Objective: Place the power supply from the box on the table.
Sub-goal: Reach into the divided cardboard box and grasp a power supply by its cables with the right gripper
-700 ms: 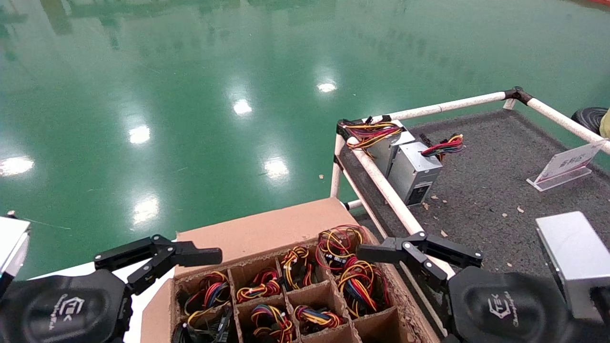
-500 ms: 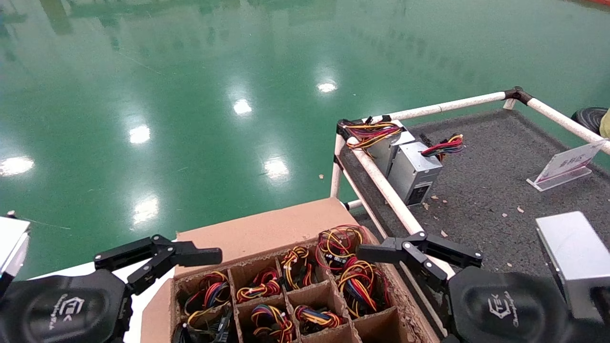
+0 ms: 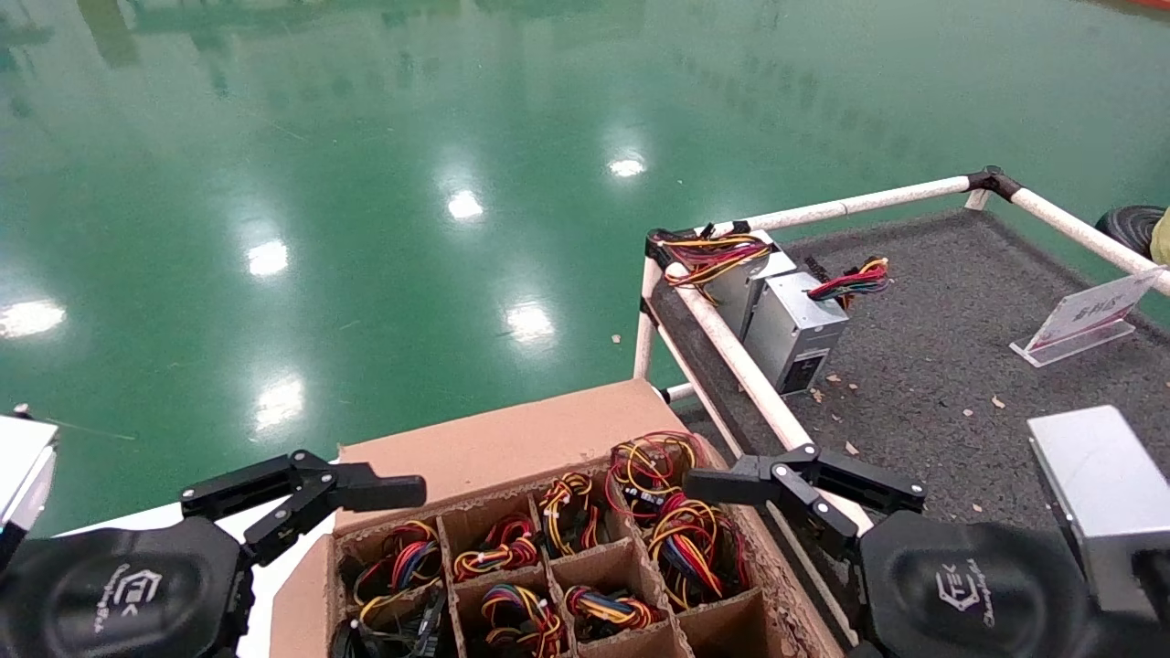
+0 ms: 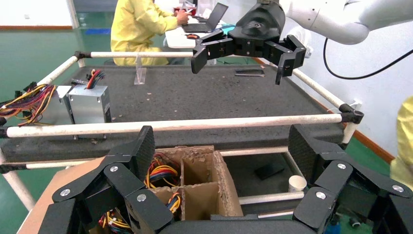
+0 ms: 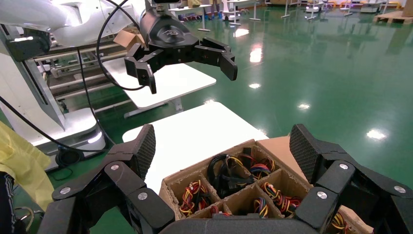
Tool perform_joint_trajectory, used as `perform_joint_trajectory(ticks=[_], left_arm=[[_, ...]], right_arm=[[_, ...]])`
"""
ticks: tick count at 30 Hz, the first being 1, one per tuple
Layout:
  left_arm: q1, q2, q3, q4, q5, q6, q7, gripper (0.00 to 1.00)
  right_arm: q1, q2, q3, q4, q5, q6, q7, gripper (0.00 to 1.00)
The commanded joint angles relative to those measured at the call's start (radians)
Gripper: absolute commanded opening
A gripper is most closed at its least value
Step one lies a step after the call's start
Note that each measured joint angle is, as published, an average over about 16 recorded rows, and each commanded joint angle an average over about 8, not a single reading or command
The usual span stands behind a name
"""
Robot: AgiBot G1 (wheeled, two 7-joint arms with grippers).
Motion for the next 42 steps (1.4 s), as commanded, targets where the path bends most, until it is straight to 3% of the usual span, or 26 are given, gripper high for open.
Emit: perform_joint_trajectory(ticks=[1,42], left_arm=[[0.000,0.000,0.000,0.000,0.000,0.000,0.000,0.00],[0.000,0.000,0.000,0.000,0.000,0.000,0.000,0.00]], right_arm=[[0.000,0.000,0.000,0.000,0.000,0.000,0.000,1.00],[0.000,0.000,0.000,0.000,0.000,0.000,0.000,1.00]])
